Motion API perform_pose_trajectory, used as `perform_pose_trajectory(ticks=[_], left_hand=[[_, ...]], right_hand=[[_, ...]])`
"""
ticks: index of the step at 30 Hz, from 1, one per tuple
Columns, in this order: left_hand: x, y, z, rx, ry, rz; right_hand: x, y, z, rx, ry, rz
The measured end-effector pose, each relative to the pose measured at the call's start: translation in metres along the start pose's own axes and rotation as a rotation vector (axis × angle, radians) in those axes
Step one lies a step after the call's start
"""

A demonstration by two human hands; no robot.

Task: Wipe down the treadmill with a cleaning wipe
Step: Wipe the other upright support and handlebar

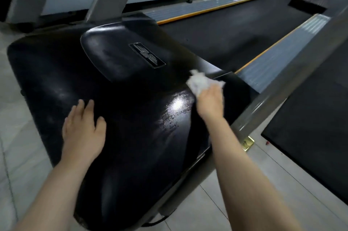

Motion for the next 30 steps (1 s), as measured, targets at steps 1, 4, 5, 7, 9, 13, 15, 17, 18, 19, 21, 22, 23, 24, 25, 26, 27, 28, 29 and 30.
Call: perform_pose_trajectory(ticks=[1,4,5,7,9,13,15,17,18,19,21,22,23,24,25,26,27,28,29,30], left_hand=[[0.003,-0.001,-0.010,-0.021,-0.054,-0.001],[0.013,-0.002,-0.043,-0.023,-0.209,-0.022],[0.015,-0.003,-0.053,-0.015,-0.254,-0.024],[0.020,-0.006,-0.071,-0.050,-0.333,-0.023],[0.021,-0.010,-0.078,-0.130,-0.359,-0.038],[0.020,-0.013,-0.076,-0.187,-0.352,-0.032],[0.020,-0.013,-0.075,-0.207,-0.354,-0.028],[0.019,-0.014,-0.076,-0.197,-0.357,-0.019],[0.019,-0.015,-0.076,-0.190,-0.360,-0.016],[0.019,-0.015,-0.075,-0.185,-0.362,-0.013],[0.019,-0.013,-0.074,-0.178,-0.364,-0.017],[0.020,-0.013,-0.074,-0.172,-0.365,-0.022],[0.020,-0.013,-0.074,-0.164,-0.365,-0.027],[0.019,-0.013,-0.074,-0.154,-0.362,-0.032],[0.019,-0.013,-0.074,-0.145,-0.356,-0.040],[0.018,-0.012,-0.074,-0.139,-0.348,-0.049],[0.018,-0.012,-0.073,-0.137,-0.340,-0.057],[0.017,-0.011,-0.073,-0.138,-0.332,-0.067],[0.017,-0.010,-0.072,-0.137,-0.322,-0.078],[0.016,-0.010,-0.071,-0.127,-0.311,-0.087]], right_hand=[[-0.013,0.004,-0.024,-0.027,-0.142,-0.007],[0.011,0.002,-0.004,-0.245,-0.152,-0.075],[0.034,0.004,0.016,-0.347,-0.065,-0.080],[0.077,0.007,0.038,-0.432,0.055,-0.059],[0.095,0.005,0.039,-0.341,0.103,-0.043],[0.111,-0.007,0.056,-0.273,0.279,0.096],[0.132,-0.019,0.091,-0.247,0.475,0.240],[0.115,-0.028,0.104,-0.118,0.610,0.284],[0.086,-0.028,0.100,-0.057,0.606,0.241],[0.046,-0.027,0.088,-0.001,0.553,0.168],[-0.035,-0.013,0.046,0.092,0.295,0.101],[-0.069,-0.008,0.015,0.118,0.120,0.129],[-0.091,-0.007,-0.011,0.179,-0.039,0.187],[-0.100,-0.006,-0.020,0.213,-0.126,0.234],[-0.103,-0.007,-0.010,0.261,-0.121,0.272],[-0.094,-0.017,0.017,0.287,-0.024,0.333],[-0.076,-0.031,0.055,0.308,0.139,0.400],[-0.051,-0.046,0.098,0.230,0.342,0.418],[-0.010,-0.060,0.142,0.199,0.570,0.444],[0.042,-0.072,0.181,0.076,0.768,0.510]])
Point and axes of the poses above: each hand's wrist, its own x-axis away from the middle knuckle, its own y-axis out of the back of the hand, z = x × y, the point moved 10 cm from there along -x, towards the middle knuckle, and after that the axes turned 7 degrees about -x, right-handed, at the moved point
